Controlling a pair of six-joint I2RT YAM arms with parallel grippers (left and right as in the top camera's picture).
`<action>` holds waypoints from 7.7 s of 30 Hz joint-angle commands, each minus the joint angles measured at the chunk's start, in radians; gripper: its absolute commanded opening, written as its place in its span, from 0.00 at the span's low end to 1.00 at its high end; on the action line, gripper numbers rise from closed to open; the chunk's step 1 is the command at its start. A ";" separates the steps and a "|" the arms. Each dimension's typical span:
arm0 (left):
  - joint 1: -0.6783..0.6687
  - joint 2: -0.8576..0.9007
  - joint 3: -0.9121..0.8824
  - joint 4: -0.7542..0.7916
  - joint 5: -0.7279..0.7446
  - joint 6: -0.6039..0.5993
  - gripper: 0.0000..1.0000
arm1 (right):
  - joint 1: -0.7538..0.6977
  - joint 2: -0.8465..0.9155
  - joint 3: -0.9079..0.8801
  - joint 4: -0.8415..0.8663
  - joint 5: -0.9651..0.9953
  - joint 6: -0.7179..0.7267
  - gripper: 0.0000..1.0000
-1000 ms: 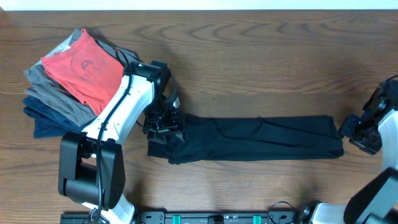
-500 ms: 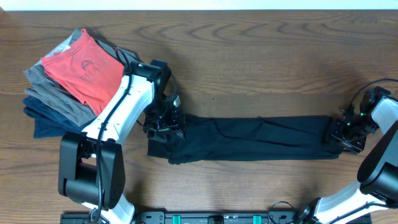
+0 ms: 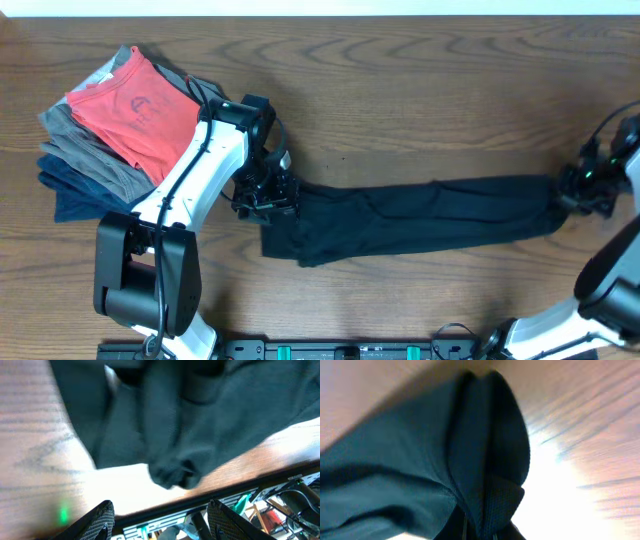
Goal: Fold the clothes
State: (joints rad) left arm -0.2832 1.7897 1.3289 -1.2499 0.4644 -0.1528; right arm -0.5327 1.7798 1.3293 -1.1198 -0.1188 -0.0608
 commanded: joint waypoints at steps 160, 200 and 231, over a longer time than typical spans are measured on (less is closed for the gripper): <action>-0.113 -0.203 0.222 0.328 -0.211 -0.111 0.65 | 0.679 -0.300 -0.253 0.391 -0.577 -0.029 0.60; -0.278 0.337 0.209 -0.037 -0.251 -0.280 0.58 | 0.833 -0.033 -0.414 0.794 0.061 0.253 0.60; -0.037 0.249 0.208 0.356 0.200 0.183 0.99 | 0.971 -0.169 -0.486 0.607 -0.279 0.348 0.53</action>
State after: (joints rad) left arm -0.3225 1.9816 1.5345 -0.8993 0.5480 -0.0731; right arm 0.4232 1.5768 0.8764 -0.5129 -0.4808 0.2276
